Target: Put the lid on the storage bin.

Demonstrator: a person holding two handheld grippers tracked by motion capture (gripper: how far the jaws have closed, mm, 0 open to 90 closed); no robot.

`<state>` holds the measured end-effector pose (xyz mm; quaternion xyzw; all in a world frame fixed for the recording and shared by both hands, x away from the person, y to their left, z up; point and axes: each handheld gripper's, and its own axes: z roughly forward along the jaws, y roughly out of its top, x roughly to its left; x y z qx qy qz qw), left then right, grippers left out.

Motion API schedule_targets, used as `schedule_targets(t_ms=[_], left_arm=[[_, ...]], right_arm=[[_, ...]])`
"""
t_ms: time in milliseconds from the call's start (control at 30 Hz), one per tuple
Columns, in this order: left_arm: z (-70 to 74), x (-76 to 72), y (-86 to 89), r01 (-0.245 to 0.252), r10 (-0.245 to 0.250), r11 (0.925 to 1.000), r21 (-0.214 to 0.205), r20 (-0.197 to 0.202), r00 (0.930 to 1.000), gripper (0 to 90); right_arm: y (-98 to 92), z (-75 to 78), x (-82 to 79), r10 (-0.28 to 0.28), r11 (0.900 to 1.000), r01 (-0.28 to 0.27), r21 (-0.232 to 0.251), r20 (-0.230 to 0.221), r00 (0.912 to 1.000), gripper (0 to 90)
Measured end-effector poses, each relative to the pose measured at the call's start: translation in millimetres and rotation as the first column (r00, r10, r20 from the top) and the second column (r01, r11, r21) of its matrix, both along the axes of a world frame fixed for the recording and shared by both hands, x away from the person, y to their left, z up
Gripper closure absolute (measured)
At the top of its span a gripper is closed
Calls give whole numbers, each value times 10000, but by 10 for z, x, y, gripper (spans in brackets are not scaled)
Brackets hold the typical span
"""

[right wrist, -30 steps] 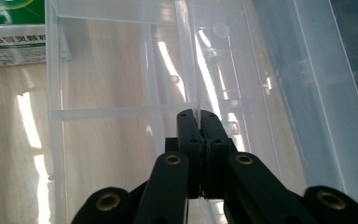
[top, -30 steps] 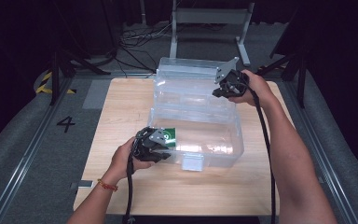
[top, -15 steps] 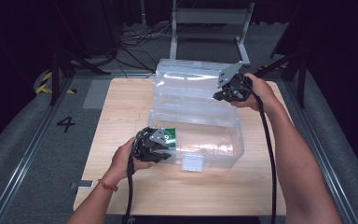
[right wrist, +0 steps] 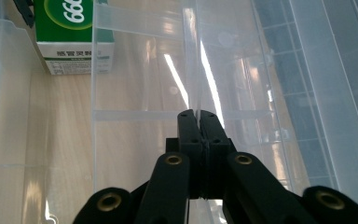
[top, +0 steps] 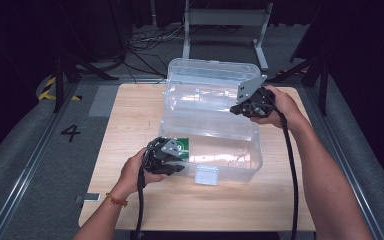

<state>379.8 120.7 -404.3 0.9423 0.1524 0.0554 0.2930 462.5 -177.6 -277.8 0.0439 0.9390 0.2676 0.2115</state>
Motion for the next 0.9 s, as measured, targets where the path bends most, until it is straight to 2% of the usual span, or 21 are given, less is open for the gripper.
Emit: schedule_targets(t_ms=[300, 567, 800, 900], left_arm=[[-1, -23, -15, -34, 34, 10000, 61, 77, 10000, 715], [-1, -34, -29, -70, 69, 9999, 84, 130, 9999, 711], [-1, -102, -60, -265, 264, 9996, 91, 90, 9996, 712], [2, -135, -91, -272, 269, 9995, 172, 189, 9995, 713]], right_arm=[[-7, -16, -187, -2, 10000, -1, 95, 311, 9995, 897], [-5, -30, -311, 109, 9999, -110, 38, 381, 9992, 896], [-16, -59, -411, 175, 9998, -175, 0, 592, 9981, 892], [-15, -70, -449, 75, 10000, -75, -3, 672, 9977, 890]])
